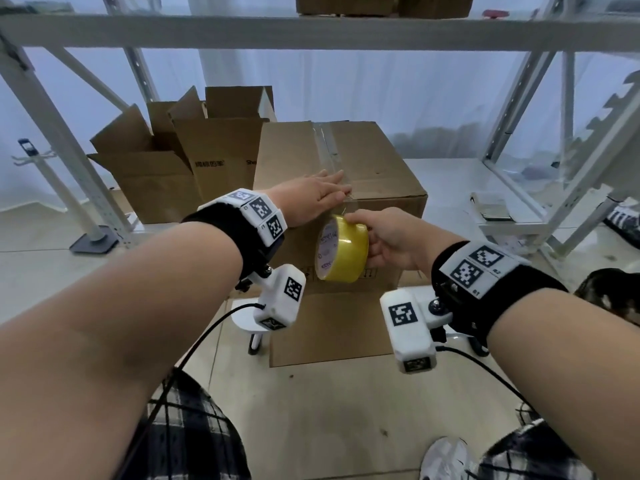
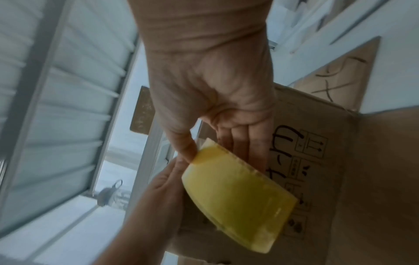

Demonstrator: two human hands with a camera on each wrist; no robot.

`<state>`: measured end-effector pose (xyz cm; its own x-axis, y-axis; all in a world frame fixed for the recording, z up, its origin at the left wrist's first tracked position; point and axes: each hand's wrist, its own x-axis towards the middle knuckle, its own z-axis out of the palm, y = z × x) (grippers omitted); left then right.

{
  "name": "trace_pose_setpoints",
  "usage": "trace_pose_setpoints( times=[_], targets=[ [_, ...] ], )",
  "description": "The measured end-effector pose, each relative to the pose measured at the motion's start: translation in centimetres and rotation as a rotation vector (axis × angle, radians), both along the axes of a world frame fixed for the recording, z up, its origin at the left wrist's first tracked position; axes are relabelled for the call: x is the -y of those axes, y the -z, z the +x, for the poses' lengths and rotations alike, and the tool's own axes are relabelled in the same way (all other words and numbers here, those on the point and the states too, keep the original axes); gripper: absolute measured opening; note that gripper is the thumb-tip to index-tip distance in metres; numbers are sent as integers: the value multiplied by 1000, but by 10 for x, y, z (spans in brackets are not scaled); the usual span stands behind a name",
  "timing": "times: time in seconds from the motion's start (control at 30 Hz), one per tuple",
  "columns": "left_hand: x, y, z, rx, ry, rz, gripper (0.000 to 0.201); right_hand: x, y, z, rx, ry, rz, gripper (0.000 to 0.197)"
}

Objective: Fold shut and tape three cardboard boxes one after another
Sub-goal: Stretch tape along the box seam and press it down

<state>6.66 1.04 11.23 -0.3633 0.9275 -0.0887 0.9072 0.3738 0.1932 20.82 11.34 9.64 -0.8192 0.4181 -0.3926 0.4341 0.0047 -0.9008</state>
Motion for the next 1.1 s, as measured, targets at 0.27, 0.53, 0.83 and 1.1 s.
trace_pose_setpoints(
  times=[0.27,0.53,0.83,1.1],
  targets=[
    [-1,3,0,-68,38,-14,50,-3,-17,3,91,-23,139,39],
    [-2,4,-1,-100,62,-36,50,4,2,-7,176,-15,209,30],
    [-7,7,4,-219,35,30,56,1,12,-9,157,-10,130,32],
    [-19,11,-1,-250,96,36,62,-4,28,-7,-6,-34,135,38]
  ],
)
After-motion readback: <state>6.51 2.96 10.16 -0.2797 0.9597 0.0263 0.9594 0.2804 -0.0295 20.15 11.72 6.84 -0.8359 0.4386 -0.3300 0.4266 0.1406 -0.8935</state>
